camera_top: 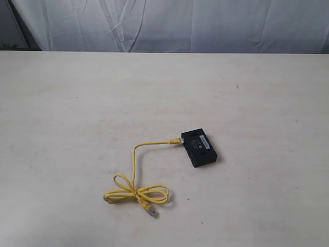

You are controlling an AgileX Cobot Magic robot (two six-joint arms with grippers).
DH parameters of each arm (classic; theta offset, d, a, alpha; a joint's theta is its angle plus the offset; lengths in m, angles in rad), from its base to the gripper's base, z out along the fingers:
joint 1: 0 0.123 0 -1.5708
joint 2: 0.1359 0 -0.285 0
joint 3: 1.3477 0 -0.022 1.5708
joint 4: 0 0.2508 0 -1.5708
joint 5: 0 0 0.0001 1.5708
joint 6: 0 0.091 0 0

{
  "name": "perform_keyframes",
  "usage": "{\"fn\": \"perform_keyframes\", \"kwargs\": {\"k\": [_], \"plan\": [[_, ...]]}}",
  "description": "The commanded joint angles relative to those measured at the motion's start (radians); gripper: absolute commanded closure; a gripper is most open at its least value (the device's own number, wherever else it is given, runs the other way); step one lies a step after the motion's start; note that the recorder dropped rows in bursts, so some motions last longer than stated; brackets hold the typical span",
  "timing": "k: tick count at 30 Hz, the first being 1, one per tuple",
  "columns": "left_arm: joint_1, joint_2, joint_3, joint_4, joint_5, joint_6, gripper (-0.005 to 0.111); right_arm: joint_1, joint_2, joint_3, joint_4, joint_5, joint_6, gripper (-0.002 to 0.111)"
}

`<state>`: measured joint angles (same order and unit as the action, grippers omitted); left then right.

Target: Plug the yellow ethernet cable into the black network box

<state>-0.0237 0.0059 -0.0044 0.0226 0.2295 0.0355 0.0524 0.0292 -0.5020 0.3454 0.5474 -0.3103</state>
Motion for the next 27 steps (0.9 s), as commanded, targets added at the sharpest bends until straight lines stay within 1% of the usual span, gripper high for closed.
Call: {"fn": "perform_keyframes", "kwargs": {"k": [1, 9, 14, 17, 21, 27], "plan": [[0.003, -0.006, 0.004, -0.003, -0.005, -0.006, 0.107, -0.063, -0.029, 0.082, 0.001, -0.005, 0.0, 0.109], [0.003, -0.006, 0.004, -0.003, -0.005, -0.006, 0.107, -0.114, -0.029, 0.202, -0.095, -0.005, 0.0, 0.109], [0.003, -0.006, 0.004, -0.003, -0.005, -0.006, 0.107, -0.162, -0.029, 0.258, -0.132, -0.005, 0.013, 0.109], [0.003, -0.006, 0.004, -0.003, -0.005, -0.006, 0.107, -0.18, -0.029, 0.277, -0.182, -0.005, 0.09, 0.109], [0.003, -0.006, 0.004, -0.003, -0.005, -0.006, 0.107, -0.18, -0.029, 0.295, -0.288, -0.005, 0.245, 0.109], [0.003, -0.006, 0.004, -0.003, -0.005, -0.006, 0.107, -0.18, -0.029, 0.315, -0.297, -0.04, 0.263, 0.109]]}}
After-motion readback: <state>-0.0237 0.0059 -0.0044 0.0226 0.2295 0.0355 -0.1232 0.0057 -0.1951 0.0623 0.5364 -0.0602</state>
